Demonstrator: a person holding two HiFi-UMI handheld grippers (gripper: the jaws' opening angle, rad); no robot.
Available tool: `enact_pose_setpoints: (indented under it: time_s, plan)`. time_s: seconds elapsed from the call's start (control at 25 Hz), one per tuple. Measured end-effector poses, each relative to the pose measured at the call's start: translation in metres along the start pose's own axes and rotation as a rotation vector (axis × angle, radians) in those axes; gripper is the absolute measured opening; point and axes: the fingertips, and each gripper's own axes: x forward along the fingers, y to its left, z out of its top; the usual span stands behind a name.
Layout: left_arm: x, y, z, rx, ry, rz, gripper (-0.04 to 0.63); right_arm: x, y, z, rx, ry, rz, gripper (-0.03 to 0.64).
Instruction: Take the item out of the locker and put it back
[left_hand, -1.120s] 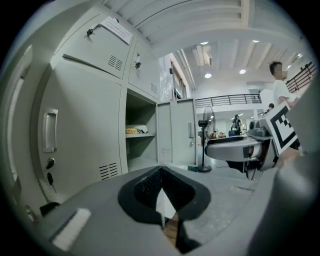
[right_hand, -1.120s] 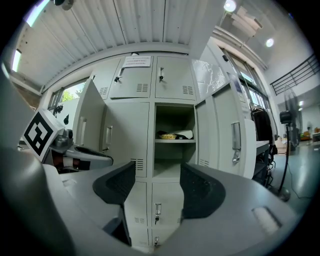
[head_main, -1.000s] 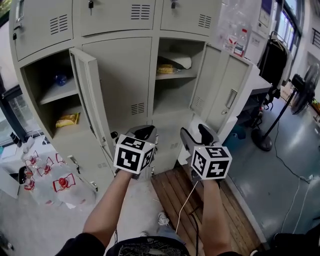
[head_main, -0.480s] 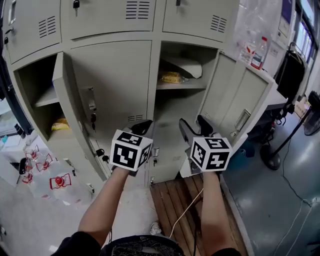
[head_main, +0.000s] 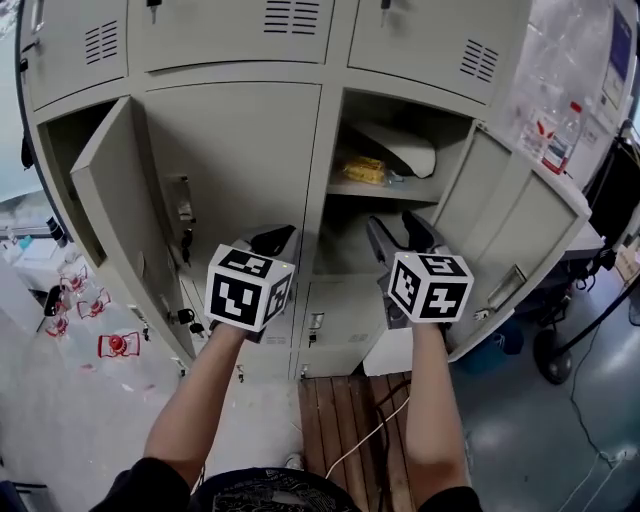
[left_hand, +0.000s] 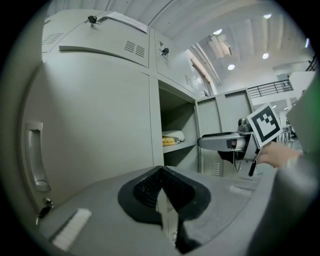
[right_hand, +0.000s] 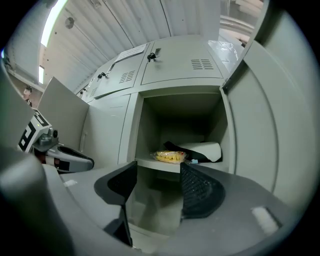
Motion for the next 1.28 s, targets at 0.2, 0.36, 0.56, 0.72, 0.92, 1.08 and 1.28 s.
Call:
enact_pose_setpoints:
  time_s: [0.2,0.36,0.56,0.72,0.92,1.08,1.28]
  plan:
    - [0.005,0.021,0.005,-0.012,-0.004,0.07,0.001,0.03,-0.013,0.005,-0.004,-0.008,0.032,0.282]
    - [0.009,0.028,0.009,-0.016,-0.009,0.106,0.0,0.049,-0.025,0.009,-0.002,-0.018,0.051,0.264]
    - [0.013,0.033,0.009,0.0,0.002,0.136,0.002,0.071,-0.037,0.011,0.001,-0.019,0.062,0.258]
    - [0.013,0.039,0.01,0.001,0.001,0.161,0.001,0.084,-0.044,0.008,0.004,-0.011,0.064,0.249]
    - [0.019,0.038,0.011,0.005,0.0,0.168,0.001,0.094,-0.05,0.005,0.014,-0.005,0.073,0.219]
    - [0.024,0.039,0.01,0.002,0.003,0.17,0.0,0.102,-0.051,0.004,0.007,0.003,0.082,0.2]
    - [0.027,0.041,0.009,-0.004,0.004,0.176,0.001,0.108,-0.051,0.001,-0.002,0.013,0.081,0.181]
